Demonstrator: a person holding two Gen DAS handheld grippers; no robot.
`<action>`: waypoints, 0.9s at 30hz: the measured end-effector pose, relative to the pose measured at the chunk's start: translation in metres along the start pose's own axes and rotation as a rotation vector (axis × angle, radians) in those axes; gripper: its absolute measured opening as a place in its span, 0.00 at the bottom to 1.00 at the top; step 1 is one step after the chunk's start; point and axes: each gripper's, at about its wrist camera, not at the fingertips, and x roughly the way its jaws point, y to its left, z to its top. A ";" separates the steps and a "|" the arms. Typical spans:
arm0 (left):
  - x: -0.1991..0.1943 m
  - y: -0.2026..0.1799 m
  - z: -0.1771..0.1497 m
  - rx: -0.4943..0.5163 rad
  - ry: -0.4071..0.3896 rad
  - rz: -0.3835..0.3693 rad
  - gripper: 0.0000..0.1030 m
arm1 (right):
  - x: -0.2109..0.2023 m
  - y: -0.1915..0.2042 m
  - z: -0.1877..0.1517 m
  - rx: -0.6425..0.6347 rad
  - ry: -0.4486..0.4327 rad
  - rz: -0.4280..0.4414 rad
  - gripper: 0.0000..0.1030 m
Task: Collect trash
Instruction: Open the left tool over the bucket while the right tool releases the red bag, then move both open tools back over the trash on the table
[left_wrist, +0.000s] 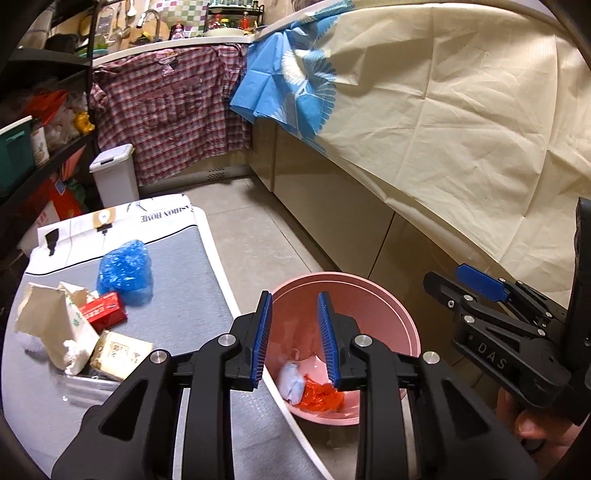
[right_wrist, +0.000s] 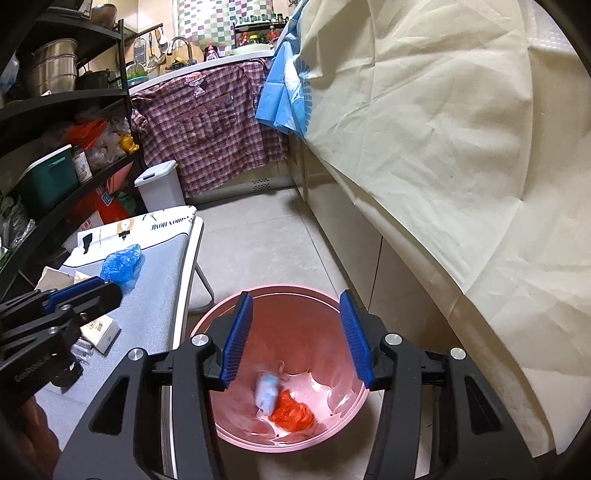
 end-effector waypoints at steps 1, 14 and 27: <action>-0.003 0.002 -0.001 -0.002 -0.003 0.004 0.25 | -0.001 0.001 0.000 -0.003 -0.002 -0.001 0.48; -0.072 0.049 -0.009 0.014 -0.049 0.072 0.25 | -0.023 0.011 0.000 -0.024 -0.072 0.027 0.47; -0.133 0.172 -0.009 -0.038 -0.102 0.206 0.25 | -0.055 0.044 -0.001 -0.116 -0.120 0.118 0.45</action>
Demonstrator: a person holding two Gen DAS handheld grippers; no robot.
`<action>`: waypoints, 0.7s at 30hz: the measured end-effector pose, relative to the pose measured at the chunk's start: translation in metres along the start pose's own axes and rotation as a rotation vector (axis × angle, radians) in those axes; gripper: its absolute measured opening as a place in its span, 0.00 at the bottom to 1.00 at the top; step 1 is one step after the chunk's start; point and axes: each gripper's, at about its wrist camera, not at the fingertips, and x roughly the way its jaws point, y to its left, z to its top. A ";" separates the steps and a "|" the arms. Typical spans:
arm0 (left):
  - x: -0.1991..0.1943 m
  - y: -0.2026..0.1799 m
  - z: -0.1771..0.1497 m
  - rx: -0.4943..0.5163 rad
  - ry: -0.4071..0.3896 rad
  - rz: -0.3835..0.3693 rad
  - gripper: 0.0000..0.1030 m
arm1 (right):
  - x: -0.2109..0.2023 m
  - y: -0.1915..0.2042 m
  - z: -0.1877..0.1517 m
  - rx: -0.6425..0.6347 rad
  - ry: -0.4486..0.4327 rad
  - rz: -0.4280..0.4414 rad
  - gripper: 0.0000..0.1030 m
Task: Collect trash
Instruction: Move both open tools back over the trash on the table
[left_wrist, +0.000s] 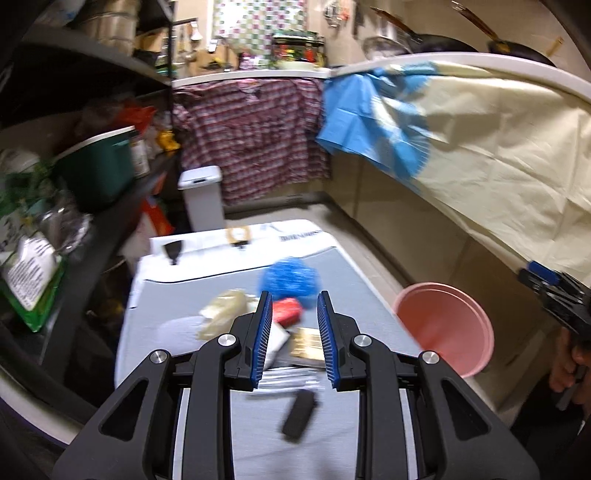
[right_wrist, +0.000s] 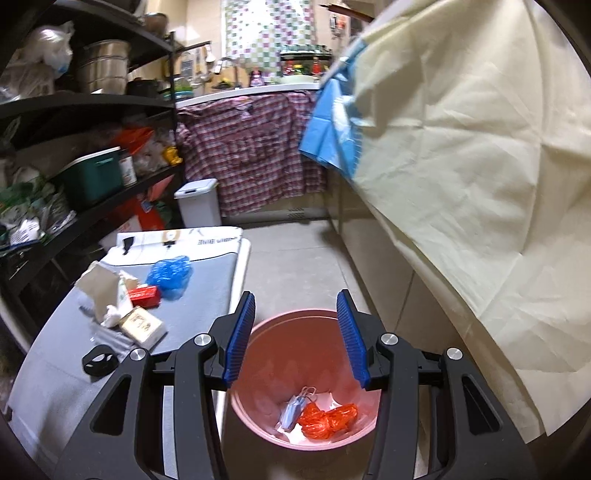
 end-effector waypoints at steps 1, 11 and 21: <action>0.001 0.011 -0.002 -0.019 -0.004 0.010 0.25 | 0.000 0.004 0.000 -0.001 0.005 0.017 0.45; 0.027 0.072 -0.022 -0.180 0.040 0.005 0.24 | 0.031 0.078 0.007 -0.066 0.066 0.255 0.45; 0.050 0.093 -0.030 -0.217 0.063 -0.023 0.24 | 0.097 0.147 -0.005 -0.113 0.179 0.392 0.46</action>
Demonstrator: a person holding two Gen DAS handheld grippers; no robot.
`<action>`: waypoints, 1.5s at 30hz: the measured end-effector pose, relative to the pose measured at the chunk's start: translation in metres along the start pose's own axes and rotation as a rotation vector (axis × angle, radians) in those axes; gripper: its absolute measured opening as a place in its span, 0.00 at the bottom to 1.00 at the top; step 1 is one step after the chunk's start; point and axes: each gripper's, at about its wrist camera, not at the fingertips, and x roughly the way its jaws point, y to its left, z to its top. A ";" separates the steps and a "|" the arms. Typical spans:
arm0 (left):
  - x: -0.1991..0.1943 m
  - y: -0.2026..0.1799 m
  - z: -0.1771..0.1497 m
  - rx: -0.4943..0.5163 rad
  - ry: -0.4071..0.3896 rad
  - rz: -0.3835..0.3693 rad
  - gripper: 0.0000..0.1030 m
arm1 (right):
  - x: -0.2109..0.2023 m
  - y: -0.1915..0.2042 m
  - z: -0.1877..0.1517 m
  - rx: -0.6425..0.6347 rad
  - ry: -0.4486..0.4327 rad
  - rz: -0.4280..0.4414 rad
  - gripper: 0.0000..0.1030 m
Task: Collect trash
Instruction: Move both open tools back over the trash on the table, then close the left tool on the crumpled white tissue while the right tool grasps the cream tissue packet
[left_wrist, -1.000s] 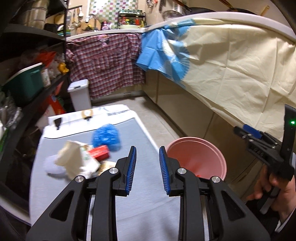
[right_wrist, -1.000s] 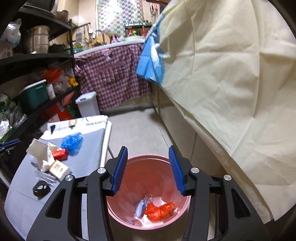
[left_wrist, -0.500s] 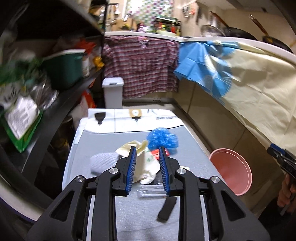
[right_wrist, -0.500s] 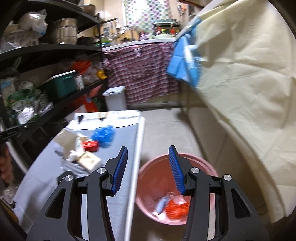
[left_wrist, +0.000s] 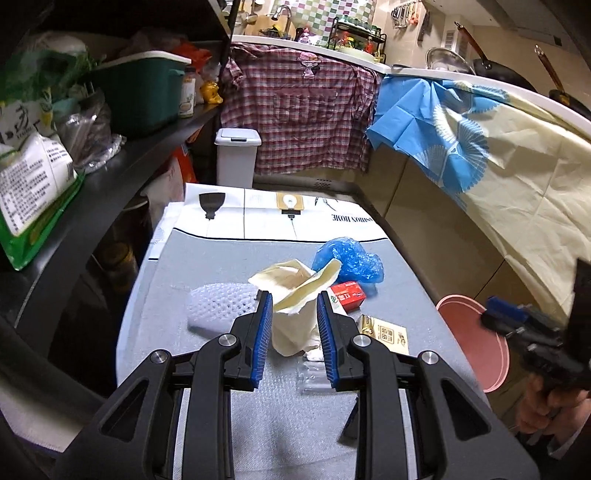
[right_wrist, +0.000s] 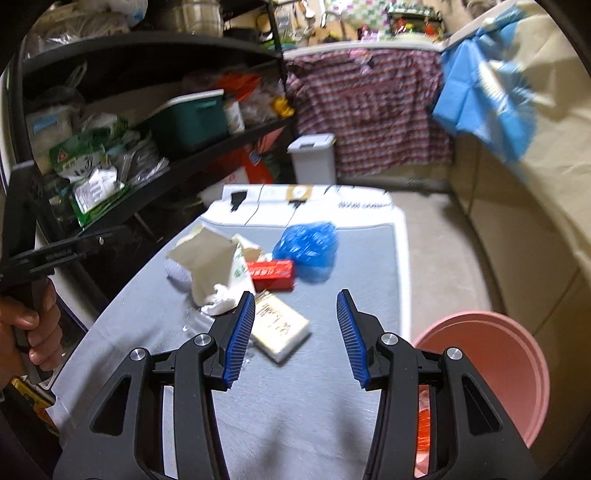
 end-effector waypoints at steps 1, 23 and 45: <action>0.002 0.001 0.000 0.002 0.002 -0.004 0.24 | 0.006 0.001 -0.001 -0.004 0.011 0.004 0.46; 0.059 -0.018 -0.007 0.117 0.084 -0.021 0.24 | 0.117 0.005 -0.009 -0.040 0.240 0.113 0.75; 0.058 -0.015 -0.006 0.137 0.093 0.045 0.00 | 0.124 0.012 -0.020 -0.123 0.294 0.078 0.65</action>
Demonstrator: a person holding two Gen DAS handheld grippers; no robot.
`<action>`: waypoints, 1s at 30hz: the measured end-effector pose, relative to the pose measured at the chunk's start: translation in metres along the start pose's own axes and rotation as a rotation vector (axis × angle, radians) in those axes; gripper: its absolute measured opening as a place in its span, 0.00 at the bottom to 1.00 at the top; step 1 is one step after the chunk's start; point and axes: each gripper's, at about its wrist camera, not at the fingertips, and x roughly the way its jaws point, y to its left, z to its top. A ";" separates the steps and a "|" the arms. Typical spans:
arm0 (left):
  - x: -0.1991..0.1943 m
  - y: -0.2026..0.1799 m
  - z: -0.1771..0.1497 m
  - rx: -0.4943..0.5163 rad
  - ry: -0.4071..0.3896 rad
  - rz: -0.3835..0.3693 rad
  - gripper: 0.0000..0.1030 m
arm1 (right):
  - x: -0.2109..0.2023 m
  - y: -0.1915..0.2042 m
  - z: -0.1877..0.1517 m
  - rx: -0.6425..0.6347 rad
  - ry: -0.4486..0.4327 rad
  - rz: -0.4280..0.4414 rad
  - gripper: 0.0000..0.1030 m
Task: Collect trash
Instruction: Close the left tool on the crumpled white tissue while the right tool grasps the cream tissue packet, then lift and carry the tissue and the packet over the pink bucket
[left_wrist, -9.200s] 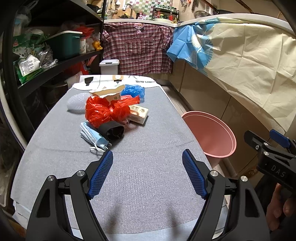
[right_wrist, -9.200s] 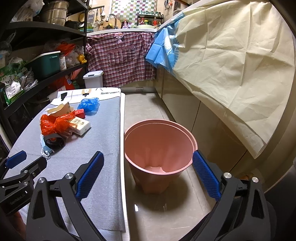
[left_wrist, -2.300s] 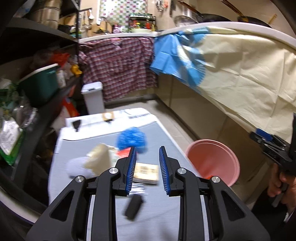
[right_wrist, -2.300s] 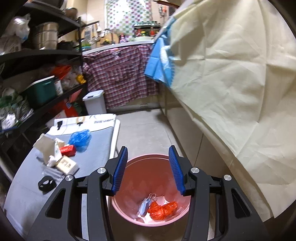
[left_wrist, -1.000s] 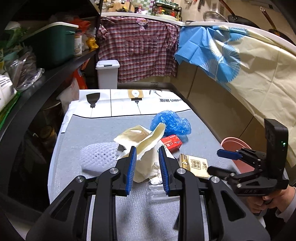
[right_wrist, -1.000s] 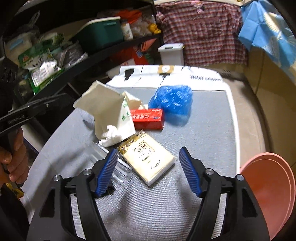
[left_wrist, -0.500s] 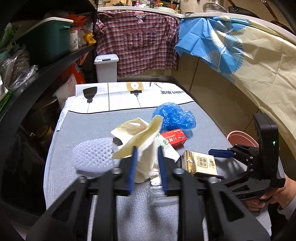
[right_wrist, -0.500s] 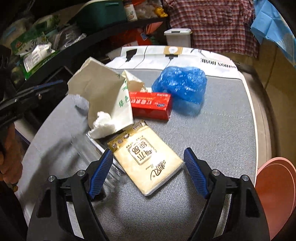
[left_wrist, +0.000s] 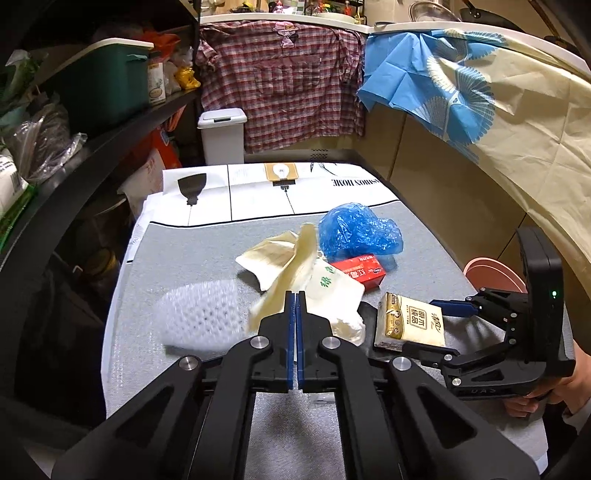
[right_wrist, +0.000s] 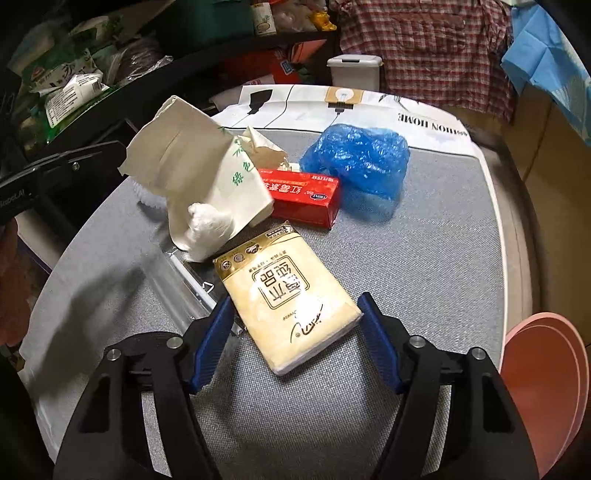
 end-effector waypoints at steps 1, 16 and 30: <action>-0.001 0.000 0.000 -0.001 -0.003 0.004 0.00 | -0.002 0.000 0.000 -0.003 -0.006 -0.001 0.65; -0.030 0.002 0.005 -0.008 -0.052 0.036 0.00 | -0.048 0.005 0.002 0.007 -0.097 -0.013 0.64; -0.046 -0.012 -0.015 0.021 -0.055 -0.037 0.19 | -0.069 0.015 -0.008 0.002 -0.107 -0.013 0.64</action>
